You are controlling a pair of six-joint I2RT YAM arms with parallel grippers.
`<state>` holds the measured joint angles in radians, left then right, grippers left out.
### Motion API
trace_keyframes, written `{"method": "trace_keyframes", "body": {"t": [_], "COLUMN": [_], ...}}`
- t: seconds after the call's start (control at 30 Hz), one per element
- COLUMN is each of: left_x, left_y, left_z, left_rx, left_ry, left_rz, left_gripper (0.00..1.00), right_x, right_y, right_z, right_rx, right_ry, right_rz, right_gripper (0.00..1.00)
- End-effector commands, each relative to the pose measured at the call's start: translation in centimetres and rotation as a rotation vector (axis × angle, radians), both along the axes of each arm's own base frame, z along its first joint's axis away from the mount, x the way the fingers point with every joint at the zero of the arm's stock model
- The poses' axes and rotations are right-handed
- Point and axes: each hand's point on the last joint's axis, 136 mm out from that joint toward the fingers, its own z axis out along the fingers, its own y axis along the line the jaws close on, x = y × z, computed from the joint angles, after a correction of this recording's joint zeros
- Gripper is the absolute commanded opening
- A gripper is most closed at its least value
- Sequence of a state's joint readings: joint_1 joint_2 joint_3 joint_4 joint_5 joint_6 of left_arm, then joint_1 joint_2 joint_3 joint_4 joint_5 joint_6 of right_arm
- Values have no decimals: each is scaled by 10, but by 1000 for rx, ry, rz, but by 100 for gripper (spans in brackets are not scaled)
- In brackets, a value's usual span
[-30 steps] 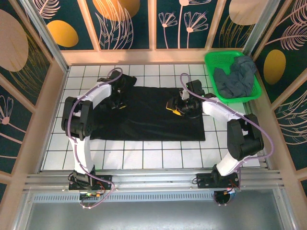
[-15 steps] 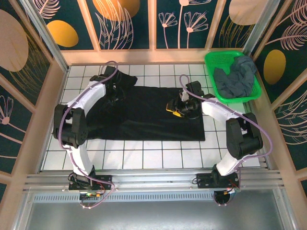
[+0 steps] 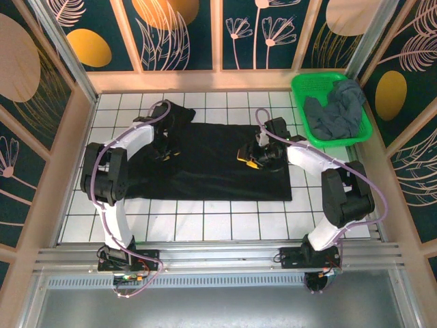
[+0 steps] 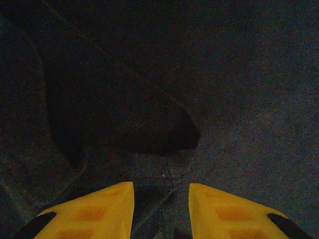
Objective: Fold and stack the t-shirts
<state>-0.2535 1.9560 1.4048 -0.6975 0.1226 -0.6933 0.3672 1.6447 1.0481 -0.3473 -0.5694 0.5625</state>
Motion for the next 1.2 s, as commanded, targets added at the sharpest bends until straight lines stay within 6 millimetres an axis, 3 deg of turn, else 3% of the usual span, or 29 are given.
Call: {"method": "trace_keyframes", "body": {"t": [0.0,0.2,0.37,0.77,1.1,1.13,1.17], "left_x": [-3,10,12,13,15,15,16], "left_y": [-4,-8,-13,-35,-45,-44,-42], "left_z": [-19,-22,-14,19,14,14,17], "left_rx": [25,56,72,168,189,192,207], "left_ry": [23,-10,-36,-107,-103,-105,-112], "left_rz": [-57,-86,-113,-271,-364,-371,-372], "left_gripper": [33,18,0,0,0,7,24], "right_x": [-5,-4,-6,-3,-4,-4,-4], "right_y": [-5,-4,-5,-3,-2,-3,-3], "right_z": [3,7,5,3,-1,-2,-2], "right_rx": [-5,1,-4,2,0,-1,-4], "right_ry": [-3,-9,-4,2,14,16,18], "right_rz": [-6,-10,-11,-9,-1,-1,-1], "right_gripper": [51,51,51,51,51,51,51]}}
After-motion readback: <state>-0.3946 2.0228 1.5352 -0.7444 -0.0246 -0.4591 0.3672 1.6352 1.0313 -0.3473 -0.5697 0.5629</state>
